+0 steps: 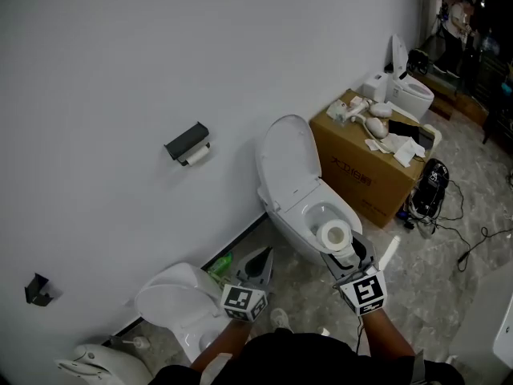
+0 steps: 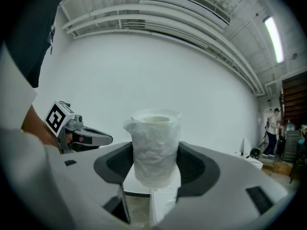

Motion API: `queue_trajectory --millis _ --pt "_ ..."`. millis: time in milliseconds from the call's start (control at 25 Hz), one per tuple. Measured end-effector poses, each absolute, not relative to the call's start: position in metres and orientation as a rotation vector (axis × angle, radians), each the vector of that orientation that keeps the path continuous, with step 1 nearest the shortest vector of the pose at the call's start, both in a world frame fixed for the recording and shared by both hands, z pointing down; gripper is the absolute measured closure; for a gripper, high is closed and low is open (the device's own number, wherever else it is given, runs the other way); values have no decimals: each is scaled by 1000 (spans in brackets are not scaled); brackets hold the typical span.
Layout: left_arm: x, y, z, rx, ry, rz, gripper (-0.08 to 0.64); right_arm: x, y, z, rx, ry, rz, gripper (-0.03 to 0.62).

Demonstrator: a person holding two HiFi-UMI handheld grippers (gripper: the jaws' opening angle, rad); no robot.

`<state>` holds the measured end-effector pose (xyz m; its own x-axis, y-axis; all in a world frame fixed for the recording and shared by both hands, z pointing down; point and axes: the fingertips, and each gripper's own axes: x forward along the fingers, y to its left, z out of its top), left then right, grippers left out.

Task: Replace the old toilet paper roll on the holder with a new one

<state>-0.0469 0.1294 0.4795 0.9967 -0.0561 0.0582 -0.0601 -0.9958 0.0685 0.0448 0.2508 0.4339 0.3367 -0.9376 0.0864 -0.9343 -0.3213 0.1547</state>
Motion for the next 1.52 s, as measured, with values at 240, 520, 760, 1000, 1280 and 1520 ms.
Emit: queue_trajectory --millis 240,520,760,1000,1280,1520 --pt "-41 71 482 3068 -73 125 557 54 178 433 2401 -1761 -29 324" --pt "-43 15 480 3077 -105 120 557 57 109 435 2352 -1796 -12 324" --pt "-48 -30 482 3038 -214 70 557 59 74 435 2329 -1822 -7 324" --pt "-43 -58 484 3037 -289 74 557 73 42 437 2305 -1851 -18 324" --pt "-28 -95 481 3052 -432 87 557 99 -4 441 2249 -1949 -7 324" --pt "-14 -135 471 3058 -602 75 557 117 -54 440 2134 -2070 -24 324"
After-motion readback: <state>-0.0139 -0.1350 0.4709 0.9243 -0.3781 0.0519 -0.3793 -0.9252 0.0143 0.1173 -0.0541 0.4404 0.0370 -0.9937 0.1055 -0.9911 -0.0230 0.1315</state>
